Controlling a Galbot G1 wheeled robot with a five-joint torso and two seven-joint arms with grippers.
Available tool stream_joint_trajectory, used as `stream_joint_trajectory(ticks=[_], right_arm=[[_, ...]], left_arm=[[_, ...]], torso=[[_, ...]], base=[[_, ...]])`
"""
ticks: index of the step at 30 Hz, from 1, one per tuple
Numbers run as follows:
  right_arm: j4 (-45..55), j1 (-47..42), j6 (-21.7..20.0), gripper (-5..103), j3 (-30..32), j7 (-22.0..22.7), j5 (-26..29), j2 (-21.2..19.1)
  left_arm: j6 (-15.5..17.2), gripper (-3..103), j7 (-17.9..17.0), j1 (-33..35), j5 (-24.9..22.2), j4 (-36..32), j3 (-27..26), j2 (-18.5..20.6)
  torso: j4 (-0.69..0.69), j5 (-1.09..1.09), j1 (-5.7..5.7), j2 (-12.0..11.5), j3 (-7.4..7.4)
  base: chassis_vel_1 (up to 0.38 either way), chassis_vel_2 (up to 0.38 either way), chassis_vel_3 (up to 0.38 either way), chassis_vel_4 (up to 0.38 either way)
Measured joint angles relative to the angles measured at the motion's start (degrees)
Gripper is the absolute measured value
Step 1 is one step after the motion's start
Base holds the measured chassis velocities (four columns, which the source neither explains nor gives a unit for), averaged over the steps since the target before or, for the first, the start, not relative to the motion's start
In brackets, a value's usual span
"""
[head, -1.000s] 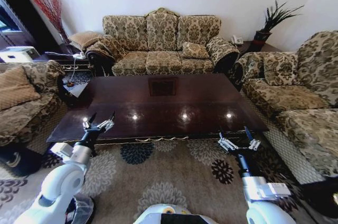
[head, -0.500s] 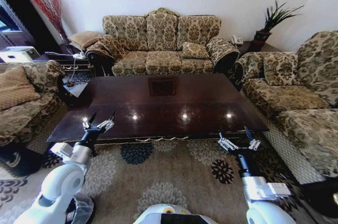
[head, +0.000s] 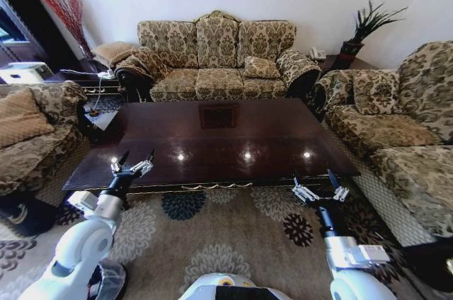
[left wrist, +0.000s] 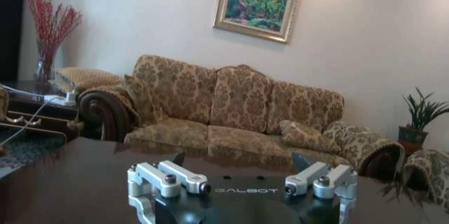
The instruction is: Move to the front of the table and place the trash on the table into the trash bin.
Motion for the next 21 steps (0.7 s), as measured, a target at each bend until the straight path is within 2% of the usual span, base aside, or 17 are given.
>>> stream_joint_trajectory(ticks=[21], right_arm=[[0.0,0.0,0.0,100,0.0,0.0,0.0,0.0]], left_arm=[[0.0,100,0.0,0.0,0.0,0.0,0.0,0.0]], torso=[[0.0,0.0,0.0,0.0,0.0]], base=[[0.0,0.0,0.0,0.0]])
